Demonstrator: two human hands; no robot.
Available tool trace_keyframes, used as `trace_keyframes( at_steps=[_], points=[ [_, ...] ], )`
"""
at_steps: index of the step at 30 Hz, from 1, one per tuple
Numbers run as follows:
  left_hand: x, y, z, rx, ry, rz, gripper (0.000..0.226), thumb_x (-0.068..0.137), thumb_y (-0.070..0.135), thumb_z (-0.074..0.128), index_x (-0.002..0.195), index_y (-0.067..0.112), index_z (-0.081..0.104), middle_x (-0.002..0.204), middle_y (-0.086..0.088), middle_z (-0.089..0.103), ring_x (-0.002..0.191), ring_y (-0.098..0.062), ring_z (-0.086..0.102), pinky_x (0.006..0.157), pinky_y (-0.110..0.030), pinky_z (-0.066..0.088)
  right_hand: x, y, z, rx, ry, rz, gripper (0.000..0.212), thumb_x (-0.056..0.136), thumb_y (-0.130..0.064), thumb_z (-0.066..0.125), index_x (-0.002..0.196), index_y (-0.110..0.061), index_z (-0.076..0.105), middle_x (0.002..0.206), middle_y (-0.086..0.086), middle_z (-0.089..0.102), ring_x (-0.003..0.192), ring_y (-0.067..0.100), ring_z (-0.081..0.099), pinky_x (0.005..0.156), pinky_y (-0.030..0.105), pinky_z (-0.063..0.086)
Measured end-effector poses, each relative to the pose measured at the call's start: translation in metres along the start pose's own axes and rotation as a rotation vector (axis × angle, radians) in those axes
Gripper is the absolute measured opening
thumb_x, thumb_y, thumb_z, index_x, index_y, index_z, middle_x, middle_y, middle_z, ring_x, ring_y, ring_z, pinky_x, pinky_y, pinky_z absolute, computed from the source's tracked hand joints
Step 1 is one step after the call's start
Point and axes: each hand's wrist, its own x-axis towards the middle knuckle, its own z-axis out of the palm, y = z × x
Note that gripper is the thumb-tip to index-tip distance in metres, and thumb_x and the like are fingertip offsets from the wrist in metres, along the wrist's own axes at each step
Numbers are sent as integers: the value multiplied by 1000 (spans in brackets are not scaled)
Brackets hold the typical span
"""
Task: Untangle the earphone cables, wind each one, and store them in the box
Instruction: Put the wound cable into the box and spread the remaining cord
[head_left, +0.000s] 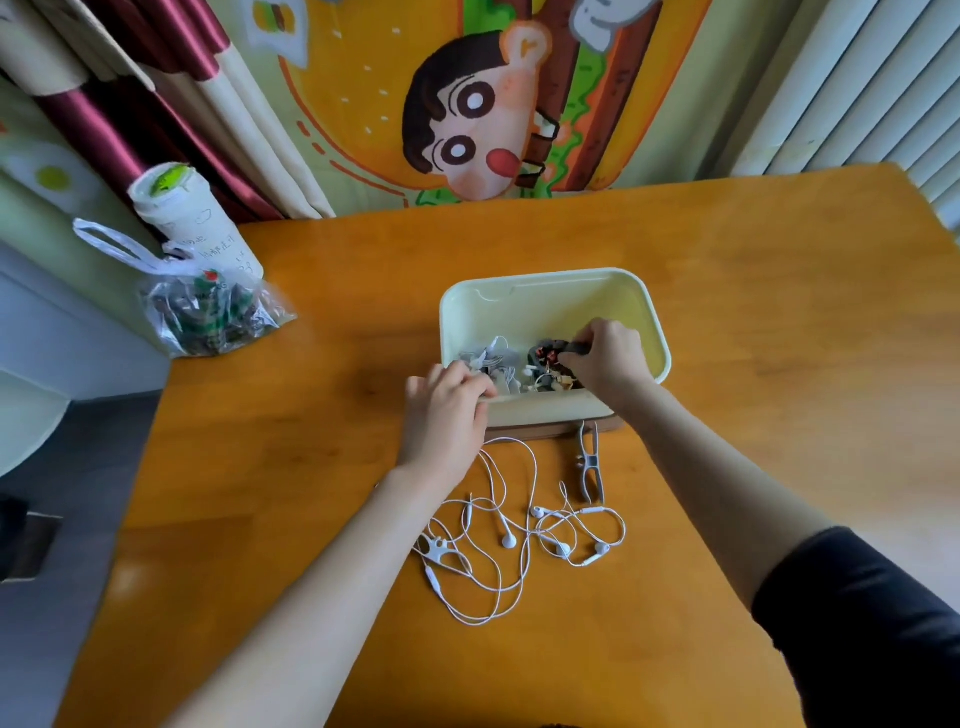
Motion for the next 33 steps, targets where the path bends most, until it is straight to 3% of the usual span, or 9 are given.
trace_keyframes(
  at_steps=[5, 9, 13, 17, 19, 21, 24, 27, 33],
  points=[
    [1, -4, 4, -25, 34, 2, 12, 86, 12, 67, 94, 19, 70, 94, -1, 64, 91, -24, 55, 78, -38, 38, 15, 0, 14, -74, -160, 37, 31, 84, -23, 70, 89, 8, 66, 77, 14, 61, 66, 23, 52, 61, 30, 44],
    [0, -4, 4, -30, 35, 21, 11, 86, 11, 67, 93, 18, 71, 93, -2, 64, 90, -24, 56, 77, -39, 39, 13, 2, 20, -147, -201, 3, 27, 92, -24, 58, 88, 1, 66, 82, 13, 65, 72, 30, 59, 65, 34, 51],
    [-4, -3, 4, -9, 73, 61, 17, 81, 3, 68, 94, 14, 70, 92, -6, 63, 86, -25, 58, 74, -38, 41, -22, 0, 22, 15, 155, -420, 17, 93, -13, 52, 103, -2, 60, 96, 12, 64, 86, 25, 57, 72, 33, 48],
    [-31, -7, 11, -57, 136, 138, 21, 75, -5, 69, 90, 8, 66, 86, -7, 60, 79, -23, 60, 68, -34, 46, -76, 28, 35, -7, 133, -683, 15, 92, -21, 51, 95, -9, 58, 86, 2, 60, 69, 9, 49, 52, 28, 48],
    [-51, -11, 18, -63, -5, 138, 17, 80, -2, 66, 93, 10, 66, 90, -5, 59, 81, -22, 60, 68, -26, 42, -92, 51, 47, -120, -75, -626, 16, 92, -25, 57, 101, -13, 59, 95, 0, 60, 77, 12, 55, 59, 32, 52],
    [-71, -15, 29, -50, -238, 83, 17, 92, 11, 57, 108, 15, 62, 106, -2, 55, 96, -19, 56, 73, -20, 38, -103, 70, 60, -277, -309, -543, 34, 91, -39, 56, 119, -18, 54, 113, -1, 55, 99, 16, 56, 74, 30, 52],
    [-93, -22, 47, 43, -552, 68, 37, 95, 34, 53, 130, 23, 48, 130, 2, 44, 119, -16, 43, 95, -27, 37, -113, 82, 76, -461, -505, -484, 61, 87, -49, 58, 138, -23, 38, 132, -2, 43, 118, 17, 46, 89, 28, 47],
    [-106, -25, 55, 96, -686, 83, 49, 89, 39, 62, 132, 23, 46, 141, 0, 34, 131, -20, 34, 106, -35, 33, -117, 87, 86, -461, -522, -416, 49, 89, -37, 60, 133, -21, 43, 127, 2, 45, 111, 21, 51, 84, 30, 48],
    [-114, -29, 57, 165, -626, 113, 15, 92, 31, 58, 101, 20, 60, 118, 1, 46, 114, -18, 41, 96, -30, 37, -113, 104, 75, -497, -425, -254, 29, 94, -34, 53, 119, -20, 52, 114, 3, 52, 99, 23, 58, 75, 33, 53]
  ],
)
